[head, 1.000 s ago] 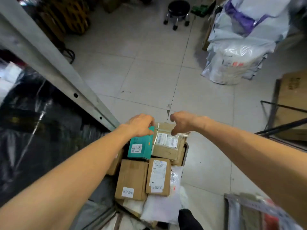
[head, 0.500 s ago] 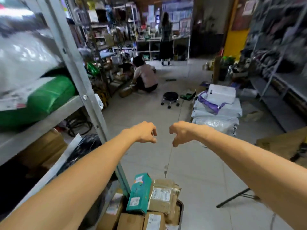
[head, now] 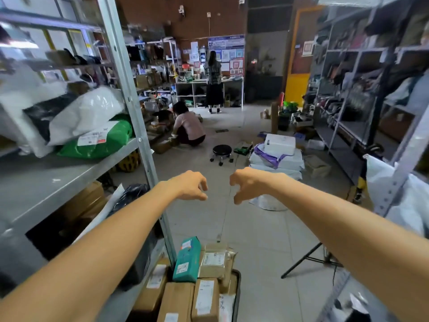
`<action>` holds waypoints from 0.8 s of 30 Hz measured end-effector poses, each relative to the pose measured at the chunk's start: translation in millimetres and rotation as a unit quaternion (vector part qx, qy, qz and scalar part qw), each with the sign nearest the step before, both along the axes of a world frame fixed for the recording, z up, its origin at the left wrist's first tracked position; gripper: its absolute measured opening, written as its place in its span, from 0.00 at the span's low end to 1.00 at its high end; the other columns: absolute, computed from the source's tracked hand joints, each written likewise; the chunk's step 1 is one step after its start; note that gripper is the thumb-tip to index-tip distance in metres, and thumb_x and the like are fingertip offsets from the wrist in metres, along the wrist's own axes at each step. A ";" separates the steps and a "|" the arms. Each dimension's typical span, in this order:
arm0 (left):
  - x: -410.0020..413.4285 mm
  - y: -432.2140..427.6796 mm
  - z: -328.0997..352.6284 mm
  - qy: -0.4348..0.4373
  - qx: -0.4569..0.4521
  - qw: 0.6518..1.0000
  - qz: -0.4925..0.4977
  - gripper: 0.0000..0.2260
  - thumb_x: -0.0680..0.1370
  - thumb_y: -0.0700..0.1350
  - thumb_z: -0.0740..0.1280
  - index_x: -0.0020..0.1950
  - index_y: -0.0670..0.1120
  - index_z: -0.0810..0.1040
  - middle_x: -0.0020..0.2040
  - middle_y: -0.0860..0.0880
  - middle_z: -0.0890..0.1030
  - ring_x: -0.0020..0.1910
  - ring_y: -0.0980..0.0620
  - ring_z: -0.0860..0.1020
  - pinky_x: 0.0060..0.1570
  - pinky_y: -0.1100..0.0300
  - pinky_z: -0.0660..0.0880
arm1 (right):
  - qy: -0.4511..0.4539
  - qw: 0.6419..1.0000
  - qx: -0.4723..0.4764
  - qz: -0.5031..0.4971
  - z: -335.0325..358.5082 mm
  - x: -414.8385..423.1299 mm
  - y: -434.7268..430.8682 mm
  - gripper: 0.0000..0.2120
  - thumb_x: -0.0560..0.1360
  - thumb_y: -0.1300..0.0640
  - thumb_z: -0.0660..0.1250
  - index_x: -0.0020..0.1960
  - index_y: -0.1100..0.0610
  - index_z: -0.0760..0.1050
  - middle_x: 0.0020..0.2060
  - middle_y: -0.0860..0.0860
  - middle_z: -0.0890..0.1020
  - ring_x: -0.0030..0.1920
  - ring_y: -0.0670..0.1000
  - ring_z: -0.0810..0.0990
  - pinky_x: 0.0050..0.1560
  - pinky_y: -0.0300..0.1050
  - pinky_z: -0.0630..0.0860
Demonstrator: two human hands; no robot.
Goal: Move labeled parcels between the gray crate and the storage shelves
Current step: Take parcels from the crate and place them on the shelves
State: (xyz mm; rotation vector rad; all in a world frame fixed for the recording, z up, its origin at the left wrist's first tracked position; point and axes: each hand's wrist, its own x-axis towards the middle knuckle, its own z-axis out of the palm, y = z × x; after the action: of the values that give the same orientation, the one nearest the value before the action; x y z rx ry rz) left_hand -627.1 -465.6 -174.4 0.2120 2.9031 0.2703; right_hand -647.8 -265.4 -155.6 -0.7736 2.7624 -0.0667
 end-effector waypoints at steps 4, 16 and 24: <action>32.7 19.6 7.1 0.006 0.022 1.000 0.016 0.16 0.75 0.52 0.71 0.61 0.48 0.78 0.57 0.48 0.81 0.51 0.51 0.79 0.55 0.57 0.76 | 0.008 1.000 0.012 0.013 7.0 22.2 14.0 0.27 0.69 0.50 0.74 0.63 0.60 0.73 0.56 0.58 0.79 0.52 0.59 0.79 0.54 0.55 0.78; 129.5 38.6 23.2 0.002 0.028 0.992 0.120 0.16 0.76 0.46 0.71 0.63 0.46 0.78 0.59 0.46 0.80 0.55 0.50 0.79 0.57 0.56 0.76 | -0.003 0.991 0.040 0.129 12.2 76.6 2.7 0.32 0.72 0.52 0.73 0.72 0.56 0.67 0.61 0.56 0.76 0.48 0.53 0.73 0.46 0.44 0.72; 307.4 -9.8 24.1 0.031 0.025 0.944 0.326 0.15 0.76 0.46 0.70 0.61 0.45 0.79 0.59 0.47 0.80 0.55 0.50 0.78 0.52 0.62 0.72 | 0.020 0.933 0.039 0.357 14.6 182.3 -79.1 0.18 0.69 0.52 0.73 0.55 0.59 0.79 0.47 0.55 0.82 0.45 0.55 0.81 0.45 0.50 0.81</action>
State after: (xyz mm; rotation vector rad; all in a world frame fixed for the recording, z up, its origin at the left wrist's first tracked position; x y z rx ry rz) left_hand -319.7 -475.4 -150.3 -0.7608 2.9313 0.4421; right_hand -465.5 -344.4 -141.1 -1.7037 2.3240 0.2035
